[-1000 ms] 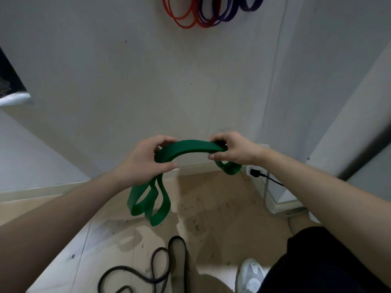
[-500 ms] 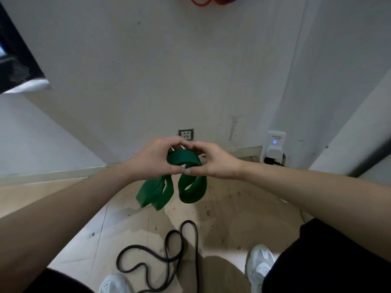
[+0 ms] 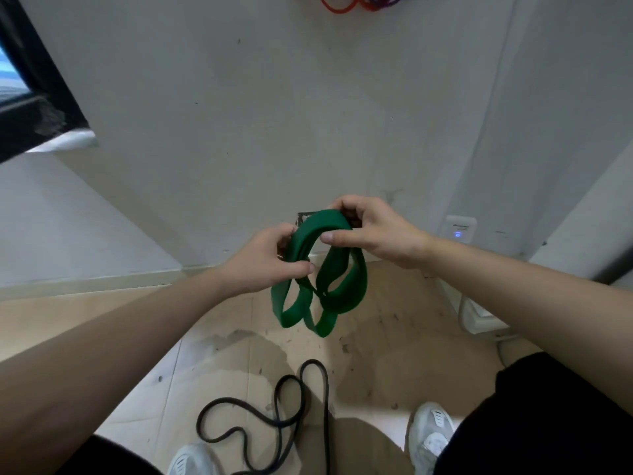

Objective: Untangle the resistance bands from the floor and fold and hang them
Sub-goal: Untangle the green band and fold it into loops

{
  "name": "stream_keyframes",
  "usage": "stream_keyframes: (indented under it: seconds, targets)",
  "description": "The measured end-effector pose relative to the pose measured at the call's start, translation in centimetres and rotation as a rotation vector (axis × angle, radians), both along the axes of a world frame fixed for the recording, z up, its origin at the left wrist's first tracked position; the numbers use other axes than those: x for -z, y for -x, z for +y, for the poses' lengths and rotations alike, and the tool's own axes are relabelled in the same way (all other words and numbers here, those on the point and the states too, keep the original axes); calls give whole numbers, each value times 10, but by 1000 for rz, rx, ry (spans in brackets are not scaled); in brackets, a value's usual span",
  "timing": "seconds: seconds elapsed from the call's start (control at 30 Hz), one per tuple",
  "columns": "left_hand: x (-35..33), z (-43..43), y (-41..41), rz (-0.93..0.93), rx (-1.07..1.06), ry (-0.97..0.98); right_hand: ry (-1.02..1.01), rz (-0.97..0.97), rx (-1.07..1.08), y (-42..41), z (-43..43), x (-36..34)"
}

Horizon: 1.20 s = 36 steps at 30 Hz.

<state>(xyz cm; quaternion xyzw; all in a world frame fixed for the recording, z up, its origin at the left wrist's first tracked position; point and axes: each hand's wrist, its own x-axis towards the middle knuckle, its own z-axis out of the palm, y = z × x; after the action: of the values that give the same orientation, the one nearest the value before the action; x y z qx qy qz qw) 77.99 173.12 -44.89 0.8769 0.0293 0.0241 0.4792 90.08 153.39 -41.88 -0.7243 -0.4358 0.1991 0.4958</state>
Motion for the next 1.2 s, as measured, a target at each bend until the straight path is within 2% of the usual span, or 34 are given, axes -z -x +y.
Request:
stream_keyframes:
  seconds: [0.17, 0.3, 0.4, 0.6, 0.77, 0.93, 1.2]
  targets:
    - [-13, -6, -5, -41, -3, 54, -14, 42, 57, -10, -15, -11]
    - [-28, -5, -6, -98, -54, 137, 133, 25, 25, -19, -26, -13]
    - [-35, -12, -5, -120, -9, 126, 211, -31, -38, -10, -20, -7]
    - [-41, -14, -4, -111, 10, 34, 164, -84, -74, 2, -8, -12]
    - [-37, 0, -1, 10, 82, -191, 198, -148, -88, 2, -5, -13]
    - [-38, 12, 1, 63, 148, -279, 280, -245, -118, 3, -3, -14]
    - [-34, 18, 4, 105, 135, 41, 255, -216, -97, 2, -7, -16]
